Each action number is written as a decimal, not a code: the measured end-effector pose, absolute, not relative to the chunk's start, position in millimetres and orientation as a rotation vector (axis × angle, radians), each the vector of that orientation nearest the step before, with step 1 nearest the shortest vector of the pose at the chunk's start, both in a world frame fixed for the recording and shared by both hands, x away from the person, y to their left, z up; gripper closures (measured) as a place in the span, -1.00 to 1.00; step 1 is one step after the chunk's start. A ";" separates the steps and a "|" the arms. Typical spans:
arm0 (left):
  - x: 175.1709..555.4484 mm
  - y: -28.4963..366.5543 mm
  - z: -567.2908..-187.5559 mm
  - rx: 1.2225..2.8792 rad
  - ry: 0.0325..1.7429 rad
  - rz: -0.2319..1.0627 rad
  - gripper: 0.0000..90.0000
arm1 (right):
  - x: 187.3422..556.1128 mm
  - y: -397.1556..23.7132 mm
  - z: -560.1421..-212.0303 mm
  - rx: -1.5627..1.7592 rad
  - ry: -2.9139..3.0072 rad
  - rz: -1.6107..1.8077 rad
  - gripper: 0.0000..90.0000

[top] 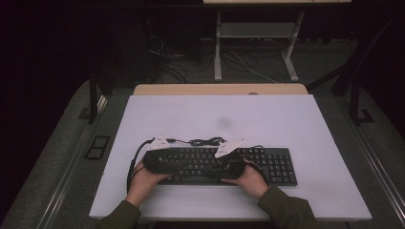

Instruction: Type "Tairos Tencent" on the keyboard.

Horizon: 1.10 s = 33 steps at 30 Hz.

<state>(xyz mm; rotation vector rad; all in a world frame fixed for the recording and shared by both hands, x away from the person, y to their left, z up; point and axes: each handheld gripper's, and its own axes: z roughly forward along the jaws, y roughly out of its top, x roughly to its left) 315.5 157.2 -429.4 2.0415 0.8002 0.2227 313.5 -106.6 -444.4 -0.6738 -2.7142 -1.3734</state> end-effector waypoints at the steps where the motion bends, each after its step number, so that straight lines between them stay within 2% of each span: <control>1: 315.5 157.3 -429.2 2.042 0.800 0.223 -0.17 | 313.6 -107.1 -444.1 -0.675 -2.706 -1.382 0.98; 6: 316.0 157.1 -429.3 2.041 0.800 0.222 -0.13 | 315.2 -110.4 -441.9 -0.685 -2.677 -1.416 0.73; 10: 316.9 155.6 -429.0 2.042 0.792 0.216 -0.05 | 317.0 -114.7 -440.4 -0.709 -2.650 -1.453 0.46; 18: 318.5 149.3 -428.6 2.061 0.762 0.185 0.32 | 320.4 -127.6 -436.3 -0.746 -2.617 -1.506 0.07; 26: 320.7 142.3 -426.3 2.090 0.715 0.157 0.78 | 320.9 -139.3 -435.7 -0.783 -2.596 -1.565 -0.30; 31: 322.0 136.0 -426.5 2.090 0.701 0.143 0.97 | 320.2 -146.3 -433.8 -0.794 -2.582 -1.582 -0.41; 33: 323.1 134.4 -427.2 2.088 0.699 0.136 0.98 | 320.0 -149.1 -433.1 -0.794 -2.577 -1.593 -0.44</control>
